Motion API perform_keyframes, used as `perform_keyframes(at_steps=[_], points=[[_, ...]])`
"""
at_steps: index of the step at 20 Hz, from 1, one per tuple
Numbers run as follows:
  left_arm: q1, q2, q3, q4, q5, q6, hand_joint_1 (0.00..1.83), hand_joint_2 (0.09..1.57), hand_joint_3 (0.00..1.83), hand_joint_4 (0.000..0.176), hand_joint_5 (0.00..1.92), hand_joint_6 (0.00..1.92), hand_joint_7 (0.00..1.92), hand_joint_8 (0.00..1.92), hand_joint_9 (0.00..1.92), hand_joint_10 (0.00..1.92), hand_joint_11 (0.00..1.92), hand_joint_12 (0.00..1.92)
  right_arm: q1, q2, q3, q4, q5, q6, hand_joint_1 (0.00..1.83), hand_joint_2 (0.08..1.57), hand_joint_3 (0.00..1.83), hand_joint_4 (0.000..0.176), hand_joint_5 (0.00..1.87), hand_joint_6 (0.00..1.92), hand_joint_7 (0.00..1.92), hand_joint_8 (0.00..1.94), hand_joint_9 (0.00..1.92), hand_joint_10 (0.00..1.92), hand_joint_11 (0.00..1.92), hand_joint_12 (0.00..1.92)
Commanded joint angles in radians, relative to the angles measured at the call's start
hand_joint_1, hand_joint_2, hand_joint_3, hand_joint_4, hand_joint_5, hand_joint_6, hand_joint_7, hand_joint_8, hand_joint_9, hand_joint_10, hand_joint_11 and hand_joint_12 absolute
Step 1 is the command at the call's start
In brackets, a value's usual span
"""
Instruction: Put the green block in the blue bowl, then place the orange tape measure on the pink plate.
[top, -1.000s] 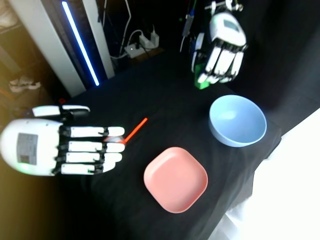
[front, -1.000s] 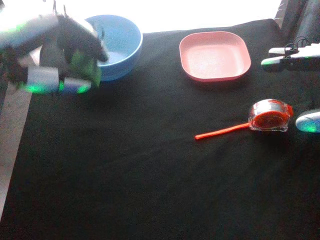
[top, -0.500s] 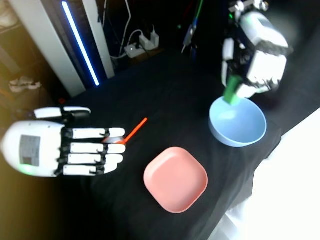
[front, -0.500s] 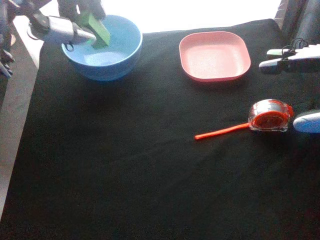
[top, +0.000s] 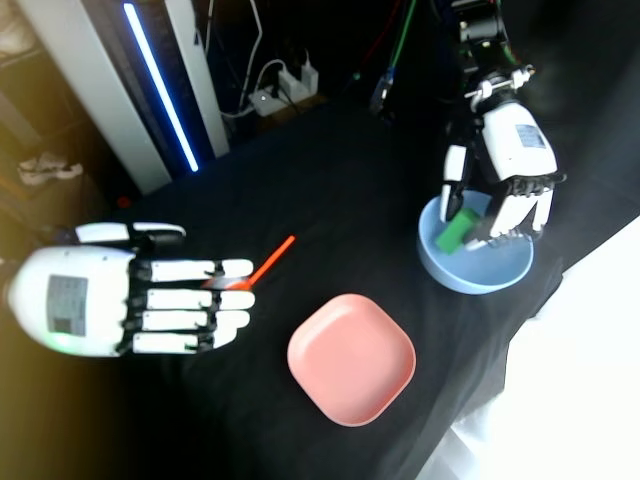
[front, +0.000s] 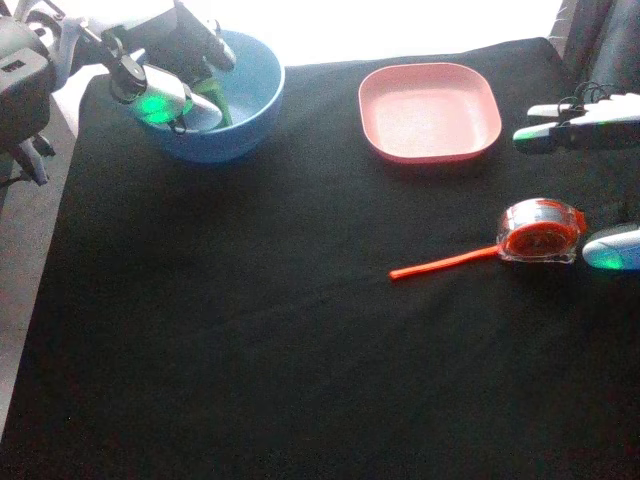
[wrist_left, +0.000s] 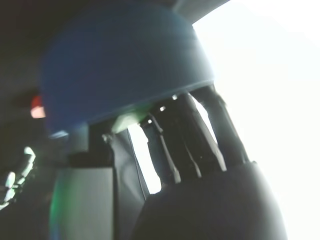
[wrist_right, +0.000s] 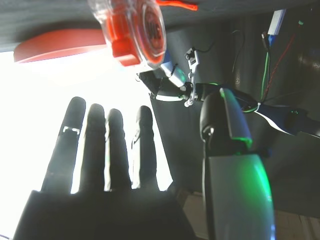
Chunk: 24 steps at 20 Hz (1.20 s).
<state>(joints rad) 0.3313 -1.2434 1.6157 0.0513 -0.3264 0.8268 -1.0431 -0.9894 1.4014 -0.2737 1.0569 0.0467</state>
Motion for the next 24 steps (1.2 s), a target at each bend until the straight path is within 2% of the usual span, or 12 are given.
perform_keyframes(at_steps=[1,5,7,9,15,16,17,18,19,20,21,24], points=[[-0.004,0.017,-0.011,-0.008,-0.137,-0.001,0.89,1.01,0.0,0.022,0.68,0.0,0.74,0.0,0.74,0.1,0.28,1.27,0.013,-0.001,0.005,0.05,0.109,0.01,0.9,1.01,0.0,0.047,0.42,0.0,0.22,0.0,0.23,0.0,0.0,0.77],[0.039,0.115,-0.129,-0.004,-0.292,-0.001,0.82,1.01,0.0,0.053,0.58,0.0,0.61,0.0,0.66,0.04,0.12,1.31,0.013,-0.001,0.005,0.05,0.109,0.013,0.88,1.01,0.0,0.028,0.41,0.0,0.21,0.0,0.23,0.0,0.0,0.76],[0.084,0.184,-0.208,-0.003,-0.404,-0.001,0.73,1.0,0.0,0.081,0.49,0.0,0.51,0.0,0.58,0.01,0.14,1.0,0.013,0.0,0.005,0.05,0.109,0.017,0.86,1.01,0.0,0.005,0.41,0.0,0.21,0.0,0.24,0.0,0.0,0.79],[0.141,0.258,-0.291,-0.003,-0.512,-0.001,0.75,0.97,0.0,0.114,0.35,0.0,0.34,0.0,0.32,0.0,0.0,0.65,0.013,0.0,0.007,0.05,0.109,0.019,0.84,1.01,0.0,0.041,0.39,0.0,0.2,0.0,0.2,0.01,0.0,0.66],[0.533,0.528,-0.563,-0.138,-0.824,-0.006,0.54,0.97,0.0,0.06,0.24,0.0,0.2,0.0,0.12,0.0,0.0,0.31,0.029,0.001,0.007,0.04,0.109,0.029,0.94,0.99,0.0,0.031,0.42,0.0,0.23,0.0,0.27,0.01,0.0,0.9],[0.546,0.532,-0.57,-0.145,-0.832,-0.006,0.5,0.95,0.0,0.077,0.18,0.0,0.12,0.0,0.05,0.0,0.0,0.18,0.029,0.001,0.007,0.04,0.109,0.029,0.86,1.01,0.0,0.044,0.4,0.0,0.23,0.0,0.28,0.01,0.0,0.94],[0.619,0.538,-0.597,-0.173,-0.869,-0.007,0.54,0.93,0.0,0.073,0.17,0.0,0.09,0.0,0.03,0.0,0.0,0.16,0.029,0.001,0.007,0.04,0.109,0.03,0.83,1.03,0.0,0.028,0.38,0.0,0.23,0.0,0.29,0.01,0.0,1.0],[0.656,0.537,-0.609,-0.188,-0.883,-0.011,0.52,0.94,0.0,0.132,0.15,0.0,0.06,0.0,0.01,0.0,0.0,0.16,0.03,0.001,0.007,0.04,0.109,0.03,0.84,1.01,0.0,0.04,0.4,0.0,0.23,0.0,0.28,0.0,0.0,0.99],[0.683,0.533,-0.617,-0.198,-0.891,-0.015,0.49,0.95,0.0,0.144,0.13,0.0,0.03,0.0,0.0,0.0,0.0,0.07,0.033,0.0,0.007,0.04,0.109,0.03,0.83,1.01,0.0,0.049,0.4,0.0,0.23,0.0,0.28,0.0,0.0,0.99],[0.707,0.523,-0.622,-0.204,-0.891,-0.03,0.5,0.96,0.0,0.131,0.13,0.0,0.02,0.0,0.0,0.0,0.0,0.01,0.036,0.0,0.008,0.04,0.109,0.03,0.85,1.0,0.0,0.041,0.42,0.01,0.24,0.0,0.28,0.0,0.0,0.98],[0.72,0.511,-0.621,-0.208,-0.89,-0.045,0.49,0.95,0.0,0.134,0.12,0.0,0.02,0.0,0.0,0.0,0.0,0.0,0.038,0.0,0.009,0.04,0.107,0.03,0.88,1.0,0.0,0.067,0.41,0.0,0.24,0.0,0.27,0.0,0.0,0.98],[0.728,0.474,-0.608,-0.213,-0.877,-0.062,0.47,0.95,0.0,0.134,0.12,0.0,0.03,0.0,0.0,0.0,0.0,0.0,0.043,-0.01,0.023,0.033,0.081,0.03,0.99,1.0,0.0,0.086,0.4,0.0,0.22,0.0,0.28,0.01,0.0,0.97]])
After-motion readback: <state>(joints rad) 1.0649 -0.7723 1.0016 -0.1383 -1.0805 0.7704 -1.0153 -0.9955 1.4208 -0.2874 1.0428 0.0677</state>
